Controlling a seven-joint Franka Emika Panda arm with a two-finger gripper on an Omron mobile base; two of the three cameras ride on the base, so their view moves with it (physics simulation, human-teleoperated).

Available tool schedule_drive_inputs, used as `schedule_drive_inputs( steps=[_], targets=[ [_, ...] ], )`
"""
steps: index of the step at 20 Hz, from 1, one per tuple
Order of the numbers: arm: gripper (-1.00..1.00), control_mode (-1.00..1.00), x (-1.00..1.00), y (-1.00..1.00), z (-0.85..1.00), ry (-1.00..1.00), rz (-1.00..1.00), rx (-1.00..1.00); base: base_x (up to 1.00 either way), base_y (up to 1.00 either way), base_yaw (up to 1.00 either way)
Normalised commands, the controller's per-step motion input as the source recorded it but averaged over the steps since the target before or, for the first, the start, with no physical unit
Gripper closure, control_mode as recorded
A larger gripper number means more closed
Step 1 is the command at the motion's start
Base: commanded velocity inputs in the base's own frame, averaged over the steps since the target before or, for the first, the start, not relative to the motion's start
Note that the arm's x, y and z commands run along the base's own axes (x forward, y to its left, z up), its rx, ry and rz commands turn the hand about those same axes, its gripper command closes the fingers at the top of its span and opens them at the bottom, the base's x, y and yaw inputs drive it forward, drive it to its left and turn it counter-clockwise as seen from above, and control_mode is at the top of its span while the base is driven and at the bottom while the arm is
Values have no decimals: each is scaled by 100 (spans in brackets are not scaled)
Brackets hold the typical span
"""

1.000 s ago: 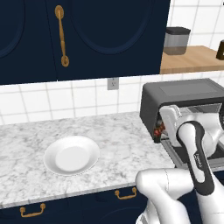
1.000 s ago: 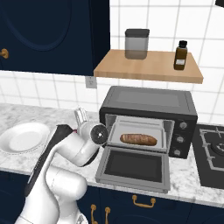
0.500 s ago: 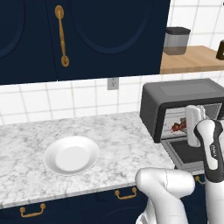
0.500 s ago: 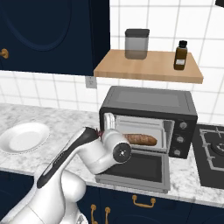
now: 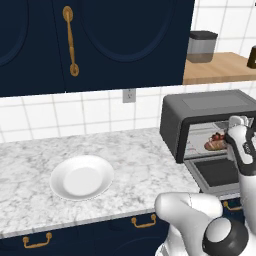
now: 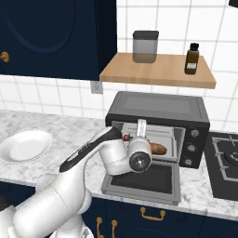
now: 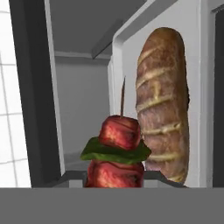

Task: Pick up the kebab skewer and baguette bread, and place them inside the toaster oven. Close the toaster oven door and start by setting the timer.

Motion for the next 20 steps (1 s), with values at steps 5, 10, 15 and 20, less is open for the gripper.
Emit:
schedule_drive_inputs(
  steps=[5, 10, 15, 20],
  targets=[
    [100, -100, 45, -58, -22, 2, -24, -2, 0, 0, 0],
    [100, -100, 46, -39, -17, 11, -14, -1, 0, 0, 0],
    [100, -100, 25, -12, -8, 13, 0, 0, 0, 0, 0],
    [100, -100, 0, -26, -1, 9, 6, 0, 0, 0, 0]
  ],
)
